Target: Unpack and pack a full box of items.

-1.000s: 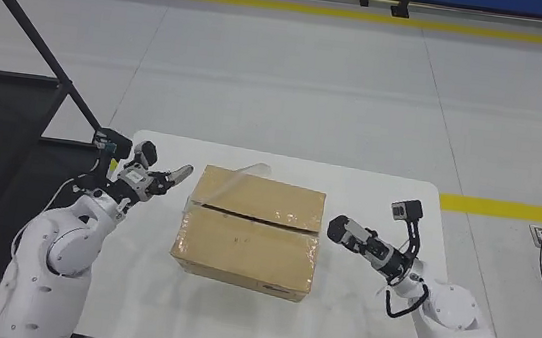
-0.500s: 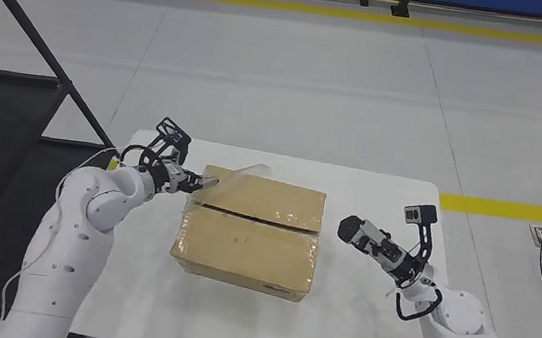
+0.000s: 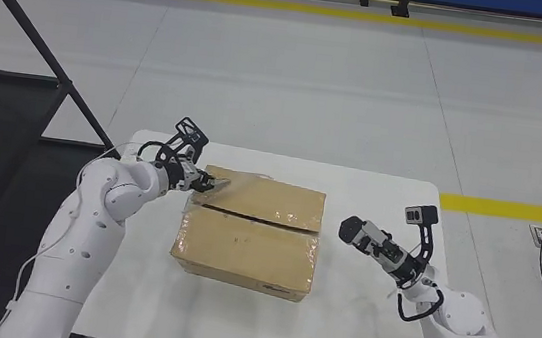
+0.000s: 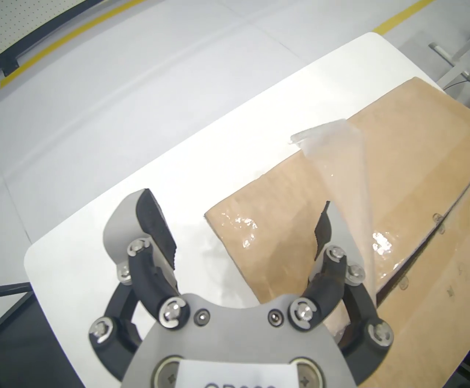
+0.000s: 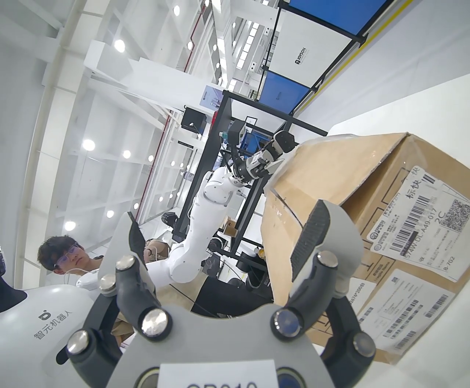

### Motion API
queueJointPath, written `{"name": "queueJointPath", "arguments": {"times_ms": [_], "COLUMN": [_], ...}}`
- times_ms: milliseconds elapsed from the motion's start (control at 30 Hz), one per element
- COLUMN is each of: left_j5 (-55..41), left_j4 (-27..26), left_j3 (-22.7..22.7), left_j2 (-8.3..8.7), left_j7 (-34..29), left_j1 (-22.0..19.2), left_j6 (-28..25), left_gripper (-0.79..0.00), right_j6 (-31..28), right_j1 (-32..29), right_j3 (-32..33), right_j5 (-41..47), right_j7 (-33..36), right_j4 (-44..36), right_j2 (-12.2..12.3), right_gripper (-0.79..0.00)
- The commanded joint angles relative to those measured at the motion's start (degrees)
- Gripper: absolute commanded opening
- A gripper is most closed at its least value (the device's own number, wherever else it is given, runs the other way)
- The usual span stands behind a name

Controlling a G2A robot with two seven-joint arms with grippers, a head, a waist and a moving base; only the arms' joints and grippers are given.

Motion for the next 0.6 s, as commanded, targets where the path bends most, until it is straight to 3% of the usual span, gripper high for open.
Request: {"name": "queueJointPath", "arguments": {"times_ms": [0,567], "left_j5": [-1.17,-6.86], "left_j4": [0.34,-1.54], "left_j3": [0.44,2.35], "left_j2": [-0.06,0.47], "left_j7": [0.25,-0.95], "left_j1": [-0.20,-0.01], "left_j6": [-0.76,-5.57], "left_gripper": [0.000,0.000], "right_j6": [-0.03,0.53], "right_j1": [0.01,-0.01], "right_j3": [-0.05,-0.51], "right_j5": [0.03,-0.14], "right_j7": [0.01,-0.14], "right_j4": [0.07,-0.04], "right_j2": [0.02,0.21], "right_gripper": [0.000,0.000]}}
